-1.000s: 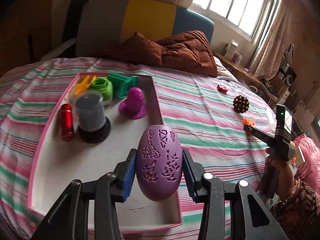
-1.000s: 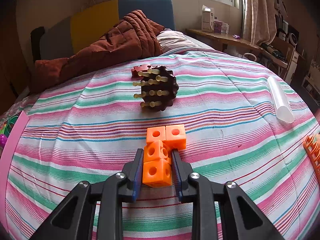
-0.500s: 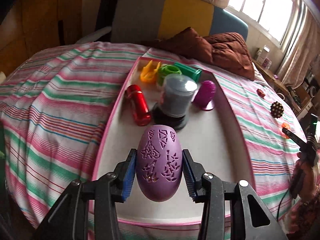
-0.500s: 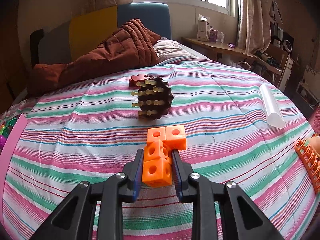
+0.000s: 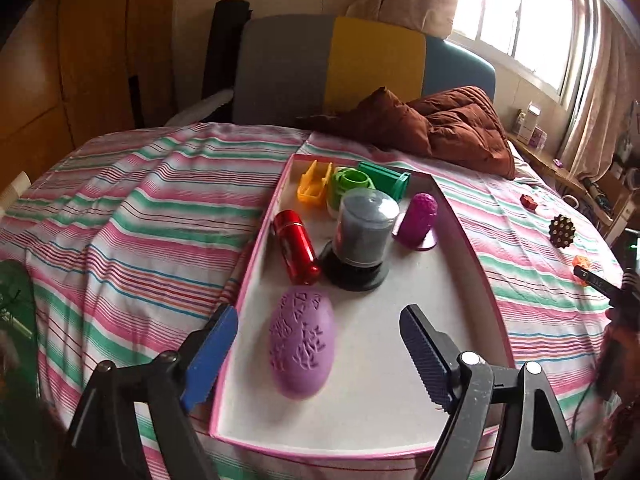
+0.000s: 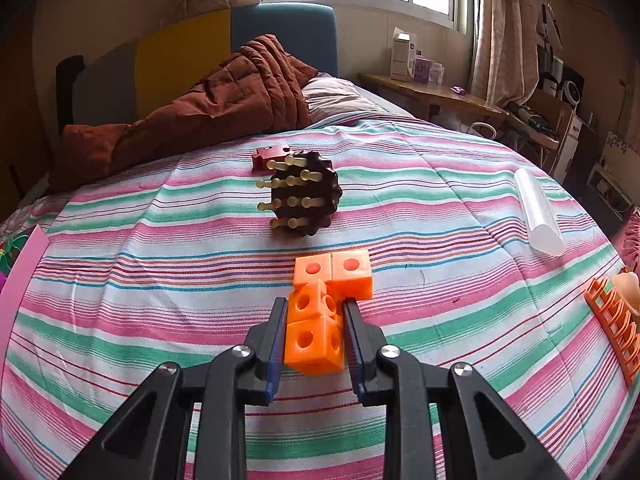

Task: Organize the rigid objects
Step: 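Carry the purple egg into the tray and open the left tool while the right tool holds the blocks, then carry the orange blocks into the tray and open the right tool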

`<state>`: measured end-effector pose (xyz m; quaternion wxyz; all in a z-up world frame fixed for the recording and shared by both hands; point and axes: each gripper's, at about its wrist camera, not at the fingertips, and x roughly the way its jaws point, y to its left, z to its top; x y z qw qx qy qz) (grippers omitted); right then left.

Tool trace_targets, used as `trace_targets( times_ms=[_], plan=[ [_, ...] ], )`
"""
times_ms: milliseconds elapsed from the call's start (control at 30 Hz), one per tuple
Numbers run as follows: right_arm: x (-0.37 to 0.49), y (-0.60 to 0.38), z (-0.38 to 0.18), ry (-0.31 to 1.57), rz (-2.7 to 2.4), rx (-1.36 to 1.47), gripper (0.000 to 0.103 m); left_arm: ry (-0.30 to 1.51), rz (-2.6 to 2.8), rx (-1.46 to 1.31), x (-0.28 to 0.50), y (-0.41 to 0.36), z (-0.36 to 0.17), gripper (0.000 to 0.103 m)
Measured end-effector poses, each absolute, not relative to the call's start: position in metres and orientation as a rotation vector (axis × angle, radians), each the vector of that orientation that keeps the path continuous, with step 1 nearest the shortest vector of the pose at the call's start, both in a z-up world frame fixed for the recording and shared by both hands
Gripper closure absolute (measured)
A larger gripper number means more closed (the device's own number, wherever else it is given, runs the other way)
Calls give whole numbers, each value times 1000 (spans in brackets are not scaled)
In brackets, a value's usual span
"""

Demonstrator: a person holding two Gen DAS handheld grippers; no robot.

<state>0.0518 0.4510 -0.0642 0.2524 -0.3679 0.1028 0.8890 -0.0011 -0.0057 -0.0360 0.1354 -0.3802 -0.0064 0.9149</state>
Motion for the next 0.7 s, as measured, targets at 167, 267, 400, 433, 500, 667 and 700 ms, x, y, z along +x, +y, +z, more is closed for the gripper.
trace_targets(
  times_ms=[167,267,400,433,500,667,700],
  plan=[
    [55,451,-62,284,2436,-981,77,-113,2610,-1122,4,0,-34,13],
    [59,447,-58,293,2466,-956,77,-151,2578,-1134,9,6,-33,12],
    [60,440,-55,316,2503,-979,77,-159,2547,-1148,12,14,-32,11],
    [60,436,-53,310,2519,-987,77,-161,2538,-1150,12,16,-31,11],
    [57,424,-49,290,2566,-1008,77,-161,2528,-1152,15,19,-31,11],
    [50,378,-40,259,2713,-1056,77,-162,2513,-1141,19,20,-30,11],
    [49,368,-38,256,2740,-1063,77,-163,2510,-1141,20,20,-29,11]
  ],
)
